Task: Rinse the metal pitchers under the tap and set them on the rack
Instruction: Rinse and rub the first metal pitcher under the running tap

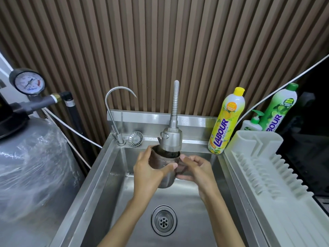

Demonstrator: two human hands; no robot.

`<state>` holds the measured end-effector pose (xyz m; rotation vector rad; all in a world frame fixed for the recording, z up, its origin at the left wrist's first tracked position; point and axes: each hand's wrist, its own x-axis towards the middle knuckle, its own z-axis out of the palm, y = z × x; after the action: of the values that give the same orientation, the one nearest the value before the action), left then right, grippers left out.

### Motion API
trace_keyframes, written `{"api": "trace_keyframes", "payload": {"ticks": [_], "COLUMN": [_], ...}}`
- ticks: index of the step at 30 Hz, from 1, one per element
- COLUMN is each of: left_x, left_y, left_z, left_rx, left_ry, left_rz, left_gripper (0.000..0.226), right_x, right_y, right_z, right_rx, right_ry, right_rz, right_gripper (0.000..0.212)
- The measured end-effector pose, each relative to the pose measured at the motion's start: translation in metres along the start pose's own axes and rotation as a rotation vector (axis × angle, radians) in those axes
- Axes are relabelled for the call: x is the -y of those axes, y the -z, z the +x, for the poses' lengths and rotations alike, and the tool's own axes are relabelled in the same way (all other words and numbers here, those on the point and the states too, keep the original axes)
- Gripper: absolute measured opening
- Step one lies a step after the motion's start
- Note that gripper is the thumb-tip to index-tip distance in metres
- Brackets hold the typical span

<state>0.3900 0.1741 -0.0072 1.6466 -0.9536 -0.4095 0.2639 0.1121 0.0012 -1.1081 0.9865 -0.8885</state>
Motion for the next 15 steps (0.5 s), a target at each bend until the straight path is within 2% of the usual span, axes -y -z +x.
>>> {"api": "trace_keyframes", "payload": {"ticks": [4, 7, 8, 11, 14, 15], "left_x": [0.014, 0.034, 0.040, 0.050, 0.050, 0.051], "left_y": [-0.004, -0.015, -0.020, -0.035, -0.046, -0.050], "left_z": [-0.001, 0.011, 0.016, 0.029, 0.035, 0.035], "left_rx": [0.256, 0.444, 0.465, 0.478, 0.480, 0.467], "left_ry": [0.256, 0.370, 0.385, 0.455, 0.502, 0.512], "left_rz": [-0.215, -0.149, -0.112, -0.121, -0.081, -0.065], "left_gripper": [0.057, 0.058, 0.053, 0.024, 0.017, 0.010], "right_x": [0.011, 0.012, 0.012, 0.011, 0.013, 0.013], "right_y": [0.001, -0.007, -0.009, -0.018, -0.029, -0.033], "right_z": [-0.002, 0.000, 0.002, 0.006, 0.008, 0.008], "right_rx": [-0.173, -0.207, -0.211, -0.196, -0.205, -0.225], "right_ry": [0.202, 0.355, 0.404, 0.521, 0.612, 0.679], "right_rz": [-0.460, -0.812, -0.902, -1.132, -1.262, -1.314], "right_gripper": [0.028, 0.016, 0.008, 0.015, 0.011, 0.017]}}
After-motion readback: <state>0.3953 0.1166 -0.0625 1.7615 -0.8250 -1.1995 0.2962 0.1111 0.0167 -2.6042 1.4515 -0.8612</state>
